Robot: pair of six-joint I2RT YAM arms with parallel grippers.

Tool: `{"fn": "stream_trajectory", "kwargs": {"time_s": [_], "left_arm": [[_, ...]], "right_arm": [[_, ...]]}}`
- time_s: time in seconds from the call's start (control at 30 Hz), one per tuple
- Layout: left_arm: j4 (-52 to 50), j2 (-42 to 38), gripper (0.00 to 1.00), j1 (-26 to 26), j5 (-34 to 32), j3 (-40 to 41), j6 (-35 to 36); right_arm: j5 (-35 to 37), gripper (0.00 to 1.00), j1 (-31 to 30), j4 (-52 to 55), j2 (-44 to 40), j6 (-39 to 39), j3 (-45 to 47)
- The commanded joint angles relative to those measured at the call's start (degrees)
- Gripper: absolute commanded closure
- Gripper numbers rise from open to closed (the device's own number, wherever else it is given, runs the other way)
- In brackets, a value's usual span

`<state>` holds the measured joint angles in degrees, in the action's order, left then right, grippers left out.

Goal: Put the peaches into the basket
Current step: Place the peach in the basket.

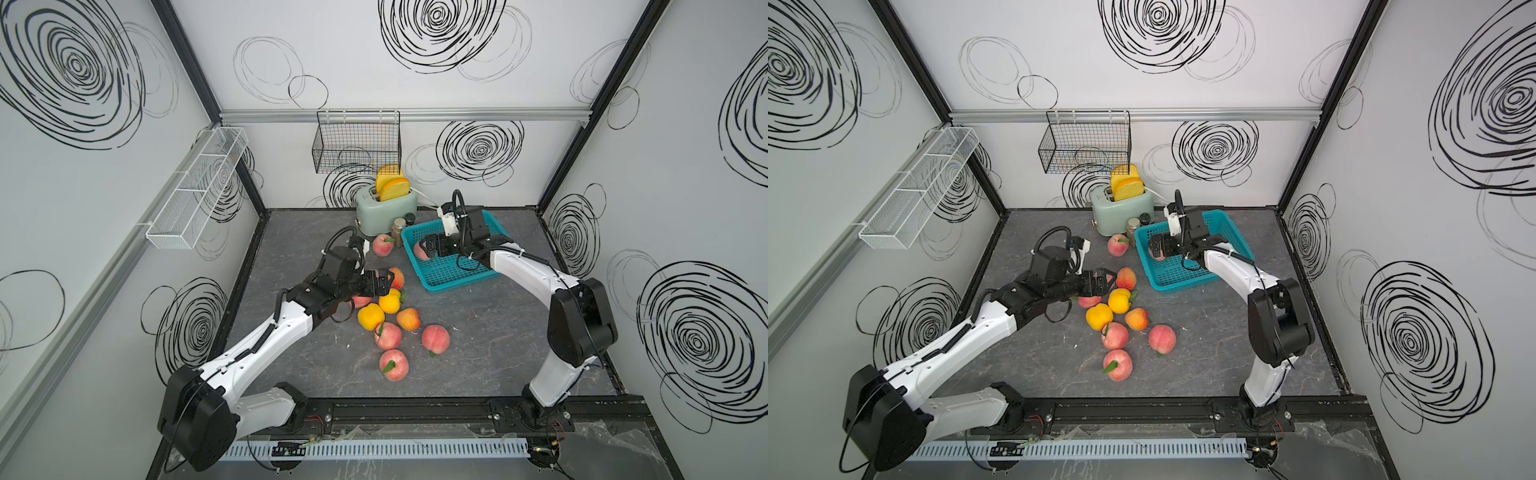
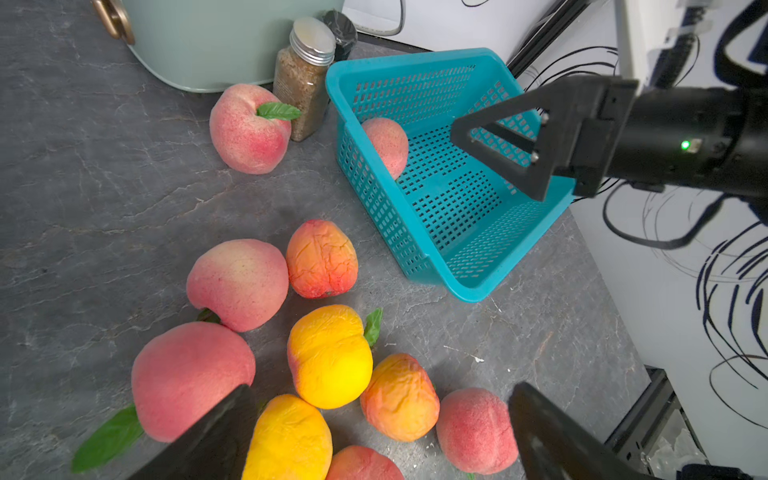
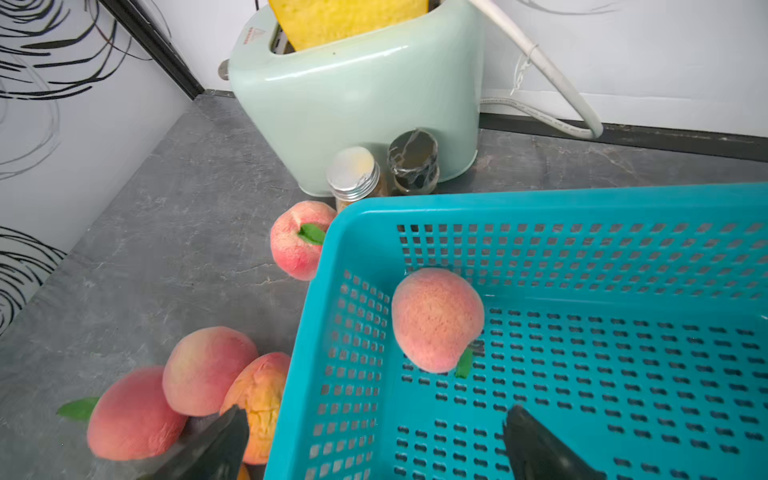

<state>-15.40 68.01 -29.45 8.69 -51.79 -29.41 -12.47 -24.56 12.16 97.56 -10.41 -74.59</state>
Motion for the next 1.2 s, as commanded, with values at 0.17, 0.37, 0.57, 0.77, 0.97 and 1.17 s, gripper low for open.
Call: {"fn": "stream_trajectory", "kwargs": {"time_s": [0.17, 0.37, 0.57, 0.77, 0.97, 1.17], "left_arm": [[-1.7, -2.8, 0.02, 0.7, -1.4, 1.8, -3.6], [-0.3, -2.2, 0.02, 3.9, 1.1, 4.9, -4.4], [0.1, -0.4, 0.02, 6.4, 1.1, 5.5, -3.8], [0.7, 2.0, 0.02, 8.3, 1.4, 5.7, -2.8], [2.6, 5.2, 0.02, 9.5, 2.0, 6.4, -1.9], [3.6, 8.1, 0.02, 9.6, 2.0, 5.4, -1.2]], "right_arm": [[-0.5, 0.01, -3.8, 1.8, -12.1, 1.0, 8.4], [0.3, 0.01, -8.0, 2.6, -16.3, -0.5, 10.5], [0.3, 0.01, -10.6, 1.6, -17.9, -2.3, 12.8], [0.6, 0.01, -11.5, 0.9, -18.4, -2.3, 14.7], [1.3, 0.01, -11.3, 2.4, -16.7, 0.1, 14.2], [-0.5, 0.01, -11.2, 1.0, -17.0, 1.5, 14.9]]}}
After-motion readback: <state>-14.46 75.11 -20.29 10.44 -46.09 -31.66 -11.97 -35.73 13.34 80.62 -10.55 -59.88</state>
